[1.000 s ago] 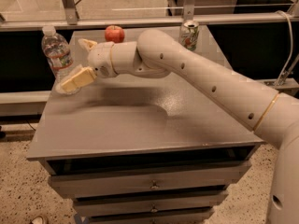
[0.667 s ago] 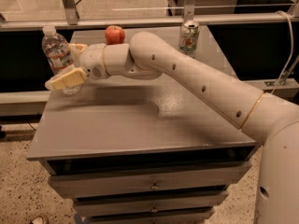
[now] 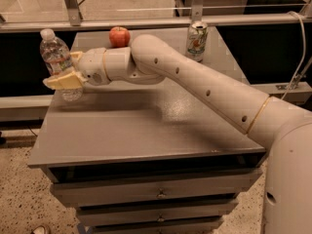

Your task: Knock water bottle over

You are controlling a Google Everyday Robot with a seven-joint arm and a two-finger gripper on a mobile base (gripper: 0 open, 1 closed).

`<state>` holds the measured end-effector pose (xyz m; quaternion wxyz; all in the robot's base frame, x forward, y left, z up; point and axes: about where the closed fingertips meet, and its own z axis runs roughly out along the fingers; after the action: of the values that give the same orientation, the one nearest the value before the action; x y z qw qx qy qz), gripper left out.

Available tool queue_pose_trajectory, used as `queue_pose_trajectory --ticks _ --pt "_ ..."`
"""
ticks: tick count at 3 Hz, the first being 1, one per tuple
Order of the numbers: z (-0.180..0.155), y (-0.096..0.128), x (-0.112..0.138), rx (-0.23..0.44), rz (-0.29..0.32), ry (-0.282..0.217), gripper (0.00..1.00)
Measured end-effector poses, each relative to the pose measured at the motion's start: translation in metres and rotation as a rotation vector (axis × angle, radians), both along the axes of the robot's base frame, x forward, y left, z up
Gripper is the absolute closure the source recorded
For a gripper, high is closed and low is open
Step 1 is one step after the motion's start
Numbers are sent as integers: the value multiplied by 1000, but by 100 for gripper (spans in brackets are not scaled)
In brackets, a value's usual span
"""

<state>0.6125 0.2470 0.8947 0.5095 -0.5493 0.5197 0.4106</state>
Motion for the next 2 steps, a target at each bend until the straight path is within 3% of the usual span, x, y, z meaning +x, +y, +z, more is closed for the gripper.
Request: queue_pose_trajectory --ticks 1,2 --pt "14 -26 5 -49 -24 -30 87" --pt "44 -79 11 -226 -40 -74 100"
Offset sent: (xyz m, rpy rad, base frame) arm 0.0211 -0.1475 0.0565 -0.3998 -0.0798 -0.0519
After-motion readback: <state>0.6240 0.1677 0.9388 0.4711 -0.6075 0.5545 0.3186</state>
